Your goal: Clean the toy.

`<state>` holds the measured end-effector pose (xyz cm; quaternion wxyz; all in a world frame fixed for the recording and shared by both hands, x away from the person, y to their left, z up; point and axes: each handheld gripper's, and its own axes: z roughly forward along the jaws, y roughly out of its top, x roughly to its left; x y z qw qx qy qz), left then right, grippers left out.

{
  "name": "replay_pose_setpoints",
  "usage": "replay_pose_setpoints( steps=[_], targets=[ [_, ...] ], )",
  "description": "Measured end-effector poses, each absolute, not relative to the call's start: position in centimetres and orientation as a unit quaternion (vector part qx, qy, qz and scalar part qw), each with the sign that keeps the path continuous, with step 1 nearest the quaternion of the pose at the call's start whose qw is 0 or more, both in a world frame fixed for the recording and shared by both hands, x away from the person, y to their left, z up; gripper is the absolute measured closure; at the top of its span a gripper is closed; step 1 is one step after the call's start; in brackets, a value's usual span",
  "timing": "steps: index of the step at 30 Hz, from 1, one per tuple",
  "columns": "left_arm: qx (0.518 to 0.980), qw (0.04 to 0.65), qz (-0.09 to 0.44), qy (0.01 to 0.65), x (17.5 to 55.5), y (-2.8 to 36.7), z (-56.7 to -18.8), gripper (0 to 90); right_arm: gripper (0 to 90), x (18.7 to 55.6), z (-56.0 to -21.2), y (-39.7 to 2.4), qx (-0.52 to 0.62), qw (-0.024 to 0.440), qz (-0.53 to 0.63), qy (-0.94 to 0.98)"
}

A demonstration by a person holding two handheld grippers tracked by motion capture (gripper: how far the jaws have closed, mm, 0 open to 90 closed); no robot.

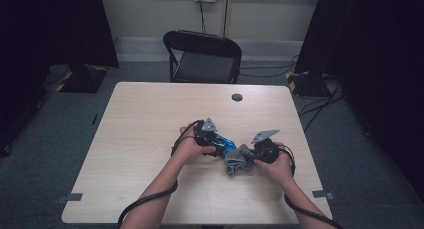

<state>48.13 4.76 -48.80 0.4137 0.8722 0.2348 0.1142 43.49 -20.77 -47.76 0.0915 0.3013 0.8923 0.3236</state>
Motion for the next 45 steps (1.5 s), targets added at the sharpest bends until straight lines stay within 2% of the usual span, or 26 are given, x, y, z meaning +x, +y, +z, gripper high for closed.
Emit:
replay_pose_setpoints(
  steps=[30, 45],
  targets=[
    [0.871, 0.418, 0.110, 0.234, 48.0, 4.6, -48.8, 11.6, 75.9, 48.2, -47.0, -20.0, 0.376, 0.140, 0.279, 0.872],
    [0.871, 0.418, 0.111, 0.233, 48.0, 4.5, -48.8, 11.6, 75.8, 48.1, -45.6, -23.6, 0.413, 0.176, 0.305, 0.840]
  ],
)
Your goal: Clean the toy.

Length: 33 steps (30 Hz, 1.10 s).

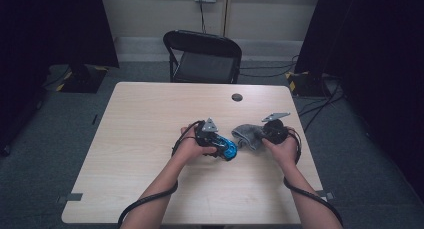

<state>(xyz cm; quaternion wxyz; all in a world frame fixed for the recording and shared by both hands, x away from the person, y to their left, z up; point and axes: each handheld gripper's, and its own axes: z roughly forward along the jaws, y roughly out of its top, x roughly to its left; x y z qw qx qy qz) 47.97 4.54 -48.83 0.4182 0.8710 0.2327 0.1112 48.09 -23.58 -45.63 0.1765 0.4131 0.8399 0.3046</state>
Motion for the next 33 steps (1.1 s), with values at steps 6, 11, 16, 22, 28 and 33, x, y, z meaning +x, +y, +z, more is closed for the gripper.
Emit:
replay_pose_setpoints(
  steps=[6, 11, 16, 22, 28, 33],
  targets=[
    [0.870, 0.420, 0.112, 0.233, 47.9, 4.6, -48.9, 11.5, 75.8, 47.5, -45.4, -24.2, 0.409, 0.170, 0.320, 0.838],
    [0.870, 0.419, 0.111, 0.233, 47.9, 4.5, -48.8, 11.5, 75.9, 46.5, -45.3, -25.0, 0.406, 0.167, 0.335, 0.834],
    [0.870, 0.420, 0.111, 0.233, 47.9, 4.4, -48.8, 11.5, 76.0, 45.7, -44.7, -25.8, 0.401, 0.167, 0.351, 0.829],
    [0.869, 0.421, 0.110, 0.233, 47.8, 4.4, -48.9, 11.5, 76.0, 44.5, -44.1, -26.1, 0.382, 0.161, 0.367, 0.833],
    [0.870, 0.421, 0.109, 0.233, 47.8, 4.4, -48.9, 11.6, 76.0, 42.8, -43.9, -26.1, 0.352, 0.146, 0.386, 0.840],
    [0.870, 0.421, 0.109, 0.232, 47.9, 4.3, -48.9, 11.6, 76.1, 40.9, -44.0, -25.5, 0.321, 0.126, 0.395, 0.851]
  ],
)
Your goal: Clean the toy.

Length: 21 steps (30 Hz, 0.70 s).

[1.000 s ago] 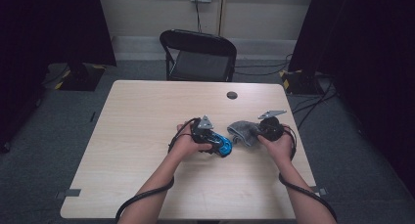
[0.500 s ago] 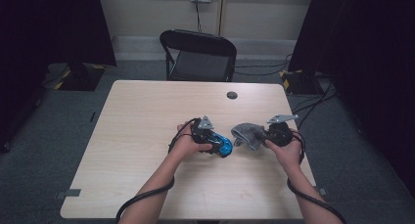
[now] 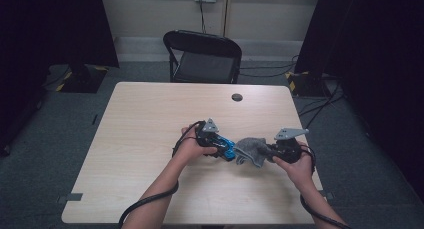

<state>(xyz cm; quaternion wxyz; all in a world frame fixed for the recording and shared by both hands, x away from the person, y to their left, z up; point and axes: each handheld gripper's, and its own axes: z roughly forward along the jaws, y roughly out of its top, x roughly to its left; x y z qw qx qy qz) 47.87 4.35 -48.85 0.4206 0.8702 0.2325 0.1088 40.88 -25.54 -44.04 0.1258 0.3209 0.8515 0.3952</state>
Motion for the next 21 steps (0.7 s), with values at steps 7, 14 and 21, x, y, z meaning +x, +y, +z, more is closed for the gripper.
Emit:
replay_pose_setpoints(
  steps=[7, 14, 21],
  targets=[
    [0.870, 0.420, 0.108, 0.232, 47.9, 4.3, -48.8, 11.7, 76.2, 39.2, -44.6, -24.3, 0.286, 0.091, 0.402, 0.865],
    [0.872, 0.417, 0.107, 0.233, 47.9, 4.3, -48.8, 11.7, 76.1, 38.5, -46.4, -21.9, 0.256, 0.054, 0.401, 0.878],
    [0.871, 0.418, 0.106, 0.234, 47.8, 4.2, -48.8, 11.7, 76.1, 38.7, -47.7, -19.1, 0.229, 0.048, 0.379, 0.896]
  ],
)
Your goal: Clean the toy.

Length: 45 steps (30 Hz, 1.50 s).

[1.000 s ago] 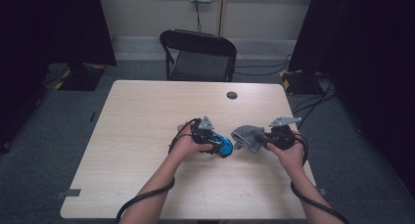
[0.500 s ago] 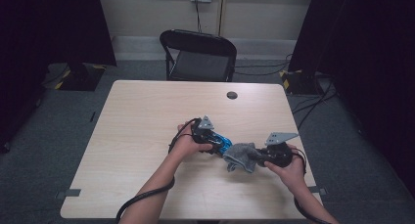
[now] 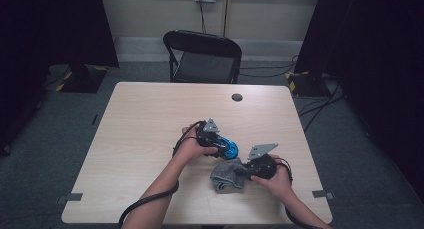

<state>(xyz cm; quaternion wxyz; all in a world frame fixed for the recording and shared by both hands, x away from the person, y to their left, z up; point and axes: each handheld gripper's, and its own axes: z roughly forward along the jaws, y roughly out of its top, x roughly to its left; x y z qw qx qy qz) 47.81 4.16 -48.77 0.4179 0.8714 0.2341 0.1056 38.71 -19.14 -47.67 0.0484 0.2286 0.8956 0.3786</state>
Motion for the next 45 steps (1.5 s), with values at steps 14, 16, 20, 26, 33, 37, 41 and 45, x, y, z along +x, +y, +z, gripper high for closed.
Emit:
replay_pose_setpoints(
  steps=[14, 16, 20, 26, 33, 37, 41, 45],
  targets=[
    [0.870, 0.422, 0.107, 0.230, 47.8, 4.3, -48.9, 12.0, 75.9, 39.7, -48.1, -18.5, 0.226, 0.069, 0.355, 0.904],
    [0.872, 0.421, 0.108, 0.227, 47.8, 4.3, -48.8, 12.2, 75.9, 39.8, -48.1, -18.6, 0.228, 0.068, 0.356, 0.903],
    [0.871, 0.421, 0.107, 0.229, 47.8, 4.3, -48.8, 12.3, 75.9, 39.8, -48.1, -18.9, 0.230, 0.071, 0.355, 0.903],
    [0.872, 0.421, 0.108, 0.226, 47.8, 4.3, -48.8, 12.3, 75.9, 40.2, -48.1, -20.1, 0.248, 0.078, 0.353, 0.899],
    [0.872, 0.421, 0.108, 0.226, 47.8, 4.3, -48.8, 12.3, 75.9, 41.3, -48.1, -21.3, 0.274, 0.080, 0.353, 0.891],
    [0.870, 0.423, 0.108, 0.228, 47.8, 4.3, -48.9, 12.3, 75.9, 42.1, -48.0, -21.5, 0.280, 0.091, 0.344, 0.892],
    [0.871, 0.422, 0.108, 0.226, 47.8, 4.3, -48.9, 12.3, 75.9, 43.0, -47.9, -21.9, 0.292, 0.097, 0.339, 0.889],
    [0.870, 0.425, 0.108, 0.227, 47.8, 4.3, -48.9, 12.3, 75.9, 43.9, -47.8, -22.3, 0.305, 0.103, 0.332, 0.886]
  ],
)
